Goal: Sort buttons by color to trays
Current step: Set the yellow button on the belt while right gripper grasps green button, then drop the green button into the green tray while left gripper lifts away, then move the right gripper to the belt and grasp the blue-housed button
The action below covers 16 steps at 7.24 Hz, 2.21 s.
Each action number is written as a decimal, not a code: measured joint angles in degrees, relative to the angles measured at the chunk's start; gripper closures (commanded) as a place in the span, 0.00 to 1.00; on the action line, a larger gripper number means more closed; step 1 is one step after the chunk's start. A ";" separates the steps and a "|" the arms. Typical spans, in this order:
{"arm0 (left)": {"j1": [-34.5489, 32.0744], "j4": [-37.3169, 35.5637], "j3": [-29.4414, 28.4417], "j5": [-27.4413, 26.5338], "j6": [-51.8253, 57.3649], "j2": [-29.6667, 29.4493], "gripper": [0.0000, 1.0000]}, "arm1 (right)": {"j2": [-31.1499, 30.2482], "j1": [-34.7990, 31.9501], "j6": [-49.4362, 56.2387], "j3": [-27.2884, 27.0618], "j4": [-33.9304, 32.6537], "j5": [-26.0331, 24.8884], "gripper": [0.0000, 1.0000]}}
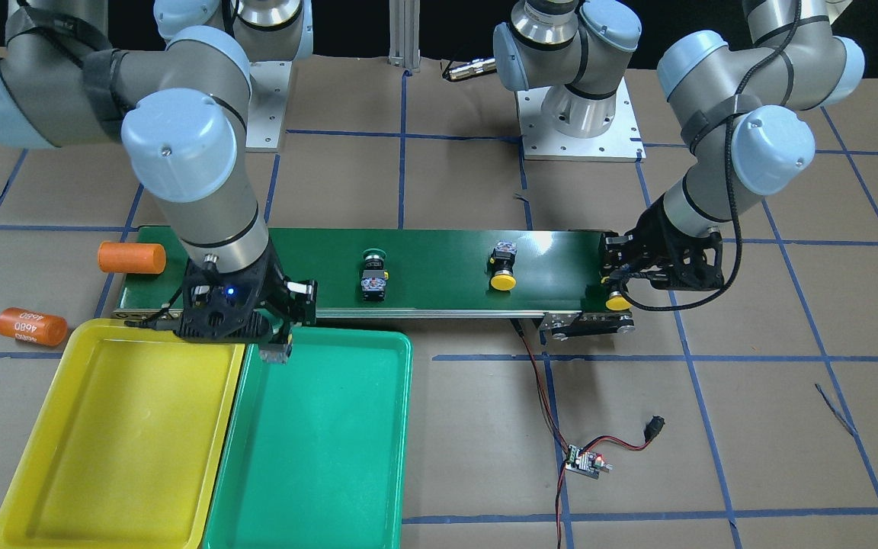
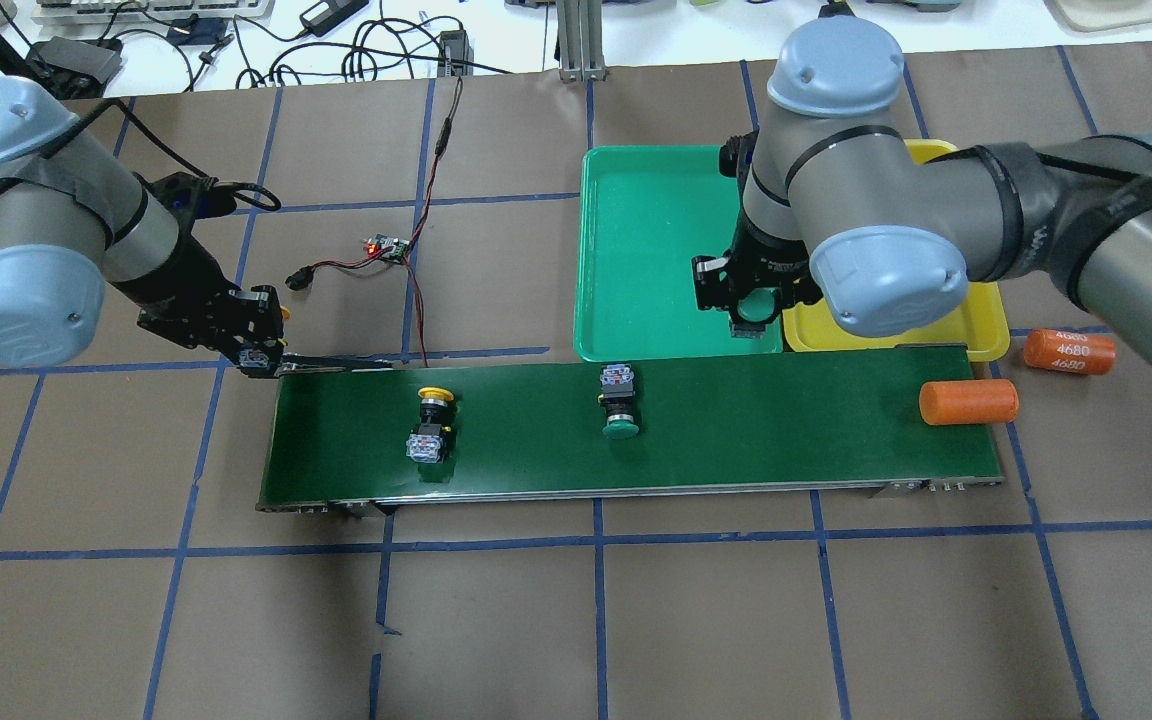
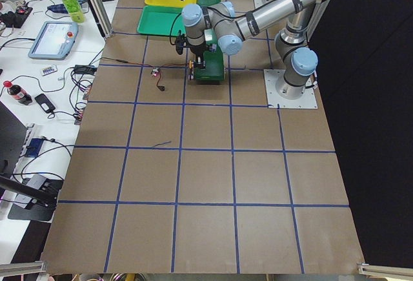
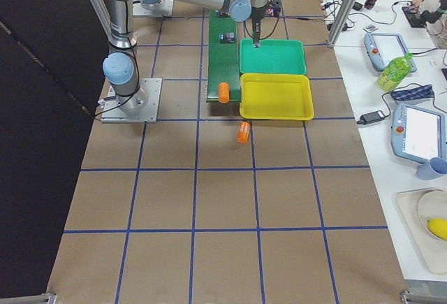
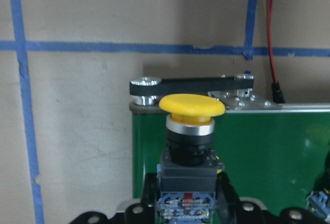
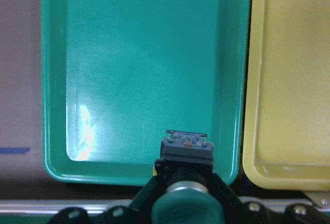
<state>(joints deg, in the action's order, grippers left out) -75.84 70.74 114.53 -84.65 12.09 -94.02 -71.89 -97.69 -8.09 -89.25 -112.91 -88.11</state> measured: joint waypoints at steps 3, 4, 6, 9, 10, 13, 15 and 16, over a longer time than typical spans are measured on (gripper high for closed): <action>-0.10 -0.37 3.40 0.09 -0.78 1.12 0.00 | 4.06 0.21 0.06 6.66 -0.05 1.17 0.01; -0.10 -0.49 2.94 0.02 -1.17 1.17 0.00 | 4.22 0.22 0.08 6.94 -0.04 1.19 0.01; -0.16 1.54 -2.28 -0.68 -1.44 1.30 0.00 | 4.32 0.25 0.09 7.05 -0.01 1.19 0.01; -1.24 20.27 -20.14 -0.85 -2.21 2.98 0.00 | 3.77 1.33 1.04 5.96 1.04 1.11 0.04; -3.22 24.57 -24.39 -0.76 -3.11 3.92 0.00 | 2.33 2.89 3.28 3.79 1.87 1.06 0.04; -13.14 27.66 -25.83 -2.29 -7.35 5.17 0.00 | -8.80 5.16 6.95 -13.77 -0.43 1.09 0.03; -14.35 27.09 -23.05 -3.45 -5.81 6.14 0.00 | -15.40 5.09 6.83 -28.37 -9.90 1.18 0.02; -13.28 26.72 -22.44 -3.58 -4.11 6.52 0.00 | -17.03 4.79 6.38 -32.15 -12.40 1.21 0.02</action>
<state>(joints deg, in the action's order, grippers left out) -89.11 97.46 92.08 -88.23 7.98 -87.50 -88.92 -92.91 -1.70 -121.40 -125.31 -86.90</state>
